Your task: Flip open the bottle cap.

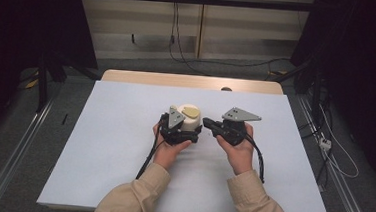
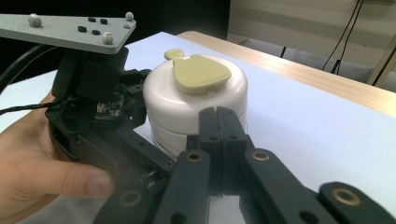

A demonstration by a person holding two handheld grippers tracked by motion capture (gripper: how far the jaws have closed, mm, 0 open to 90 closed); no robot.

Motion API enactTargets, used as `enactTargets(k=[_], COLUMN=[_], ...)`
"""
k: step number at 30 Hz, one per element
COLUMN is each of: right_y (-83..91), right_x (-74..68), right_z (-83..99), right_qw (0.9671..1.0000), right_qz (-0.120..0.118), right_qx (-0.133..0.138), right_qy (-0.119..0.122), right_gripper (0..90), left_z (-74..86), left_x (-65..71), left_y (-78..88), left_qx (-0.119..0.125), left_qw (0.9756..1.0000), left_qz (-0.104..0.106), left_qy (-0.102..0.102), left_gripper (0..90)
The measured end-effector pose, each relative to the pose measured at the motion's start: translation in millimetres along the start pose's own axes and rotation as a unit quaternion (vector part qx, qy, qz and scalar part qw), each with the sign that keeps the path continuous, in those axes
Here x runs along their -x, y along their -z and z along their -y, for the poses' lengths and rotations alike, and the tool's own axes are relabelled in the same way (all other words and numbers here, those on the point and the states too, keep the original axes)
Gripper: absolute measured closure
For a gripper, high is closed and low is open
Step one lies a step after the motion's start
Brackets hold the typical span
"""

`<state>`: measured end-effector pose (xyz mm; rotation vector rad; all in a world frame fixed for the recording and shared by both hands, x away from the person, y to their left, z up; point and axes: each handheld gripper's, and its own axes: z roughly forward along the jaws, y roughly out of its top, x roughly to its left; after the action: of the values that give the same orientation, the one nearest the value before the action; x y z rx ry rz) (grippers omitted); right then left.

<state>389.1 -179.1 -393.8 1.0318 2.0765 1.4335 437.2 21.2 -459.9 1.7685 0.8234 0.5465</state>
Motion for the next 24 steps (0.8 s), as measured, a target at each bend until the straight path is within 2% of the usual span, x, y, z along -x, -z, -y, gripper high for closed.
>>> enactTargets(k=[13,17,24], right_y=[-11.4,-15.2,-15.6], right_x=[-0.2,-1.5,-0.8], right_z=[-4.6,-6.3,-7.8], right_qw=[0.9997,0.9993,0.9993], right_qz=[-0.005,0.001,0.004], right_qx=[-0.018,-0.029,-0.027], right_qy=[0.017,0.025,0.026], right_gripper=[90.0,90.0,90.0], left_z=[-0.1,0.0,0.0], left_x=[0.2,0.2,0.5], left_y=[0.0,0.1,0.2], left_qx=[-0.001,-0.001,-0.002], left_qw=[1.0000,1.0000,1.0000], left_qz=[-0.002,-0.002,-0.004], left_qy=[-0.003,-0.003,-0.006], left_gripper=[5.0,5.0,5.0])
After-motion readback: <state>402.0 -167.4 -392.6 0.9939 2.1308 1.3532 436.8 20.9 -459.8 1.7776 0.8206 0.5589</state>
